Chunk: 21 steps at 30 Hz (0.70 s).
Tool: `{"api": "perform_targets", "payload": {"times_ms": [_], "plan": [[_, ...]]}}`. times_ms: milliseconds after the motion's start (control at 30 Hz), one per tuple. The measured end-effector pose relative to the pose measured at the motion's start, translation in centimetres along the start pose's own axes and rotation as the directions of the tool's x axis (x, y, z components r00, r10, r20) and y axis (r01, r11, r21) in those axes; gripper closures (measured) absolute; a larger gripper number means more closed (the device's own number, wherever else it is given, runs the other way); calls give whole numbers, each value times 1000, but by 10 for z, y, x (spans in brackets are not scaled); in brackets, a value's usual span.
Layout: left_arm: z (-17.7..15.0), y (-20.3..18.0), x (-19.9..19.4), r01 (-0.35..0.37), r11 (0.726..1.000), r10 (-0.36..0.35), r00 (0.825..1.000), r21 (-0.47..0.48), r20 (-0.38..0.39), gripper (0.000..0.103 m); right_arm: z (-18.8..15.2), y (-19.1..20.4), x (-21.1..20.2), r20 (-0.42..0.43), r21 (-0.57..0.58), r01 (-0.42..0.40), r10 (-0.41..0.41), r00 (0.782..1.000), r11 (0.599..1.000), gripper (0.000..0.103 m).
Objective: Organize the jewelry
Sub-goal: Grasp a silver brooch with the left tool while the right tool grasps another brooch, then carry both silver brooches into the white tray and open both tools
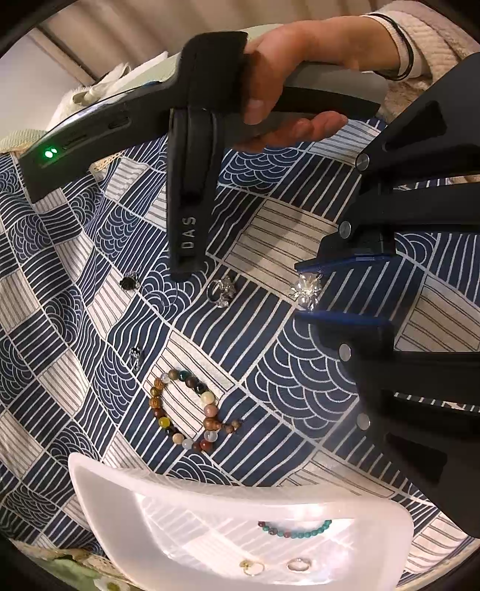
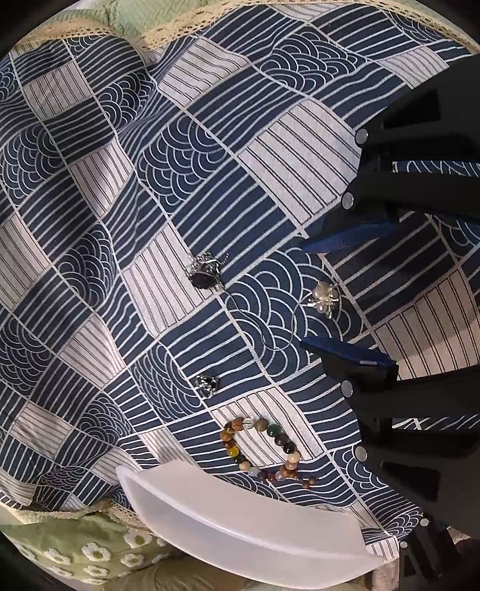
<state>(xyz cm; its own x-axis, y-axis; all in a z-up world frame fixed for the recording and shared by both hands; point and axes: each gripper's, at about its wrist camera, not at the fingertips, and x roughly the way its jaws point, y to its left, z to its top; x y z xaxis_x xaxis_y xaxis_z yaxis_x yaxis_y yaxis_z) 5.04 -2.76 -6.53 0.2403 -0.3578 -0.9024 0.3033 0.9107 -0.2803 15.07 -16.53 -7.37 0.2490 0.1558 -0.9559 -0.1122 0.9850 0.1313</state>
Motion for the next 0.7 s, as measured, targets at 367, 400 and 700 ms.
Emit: {"api": "perform_targets", "payload": {"times_ms": [367,400,700], "plan": [[0,2,-13,24,1000,-24,999,3,25,84,-2,-4,-10,39,13,-25,25,999,1000,82],[1,2,-21,33,999,-34,999,9,42,84,-2,-3,-19,61,15,-41,40,997,999,82],[10,83,-115,-66,990,98,956,-125,278,84,2,88,-100,210,-166,-270,301,930,948,82]]}}
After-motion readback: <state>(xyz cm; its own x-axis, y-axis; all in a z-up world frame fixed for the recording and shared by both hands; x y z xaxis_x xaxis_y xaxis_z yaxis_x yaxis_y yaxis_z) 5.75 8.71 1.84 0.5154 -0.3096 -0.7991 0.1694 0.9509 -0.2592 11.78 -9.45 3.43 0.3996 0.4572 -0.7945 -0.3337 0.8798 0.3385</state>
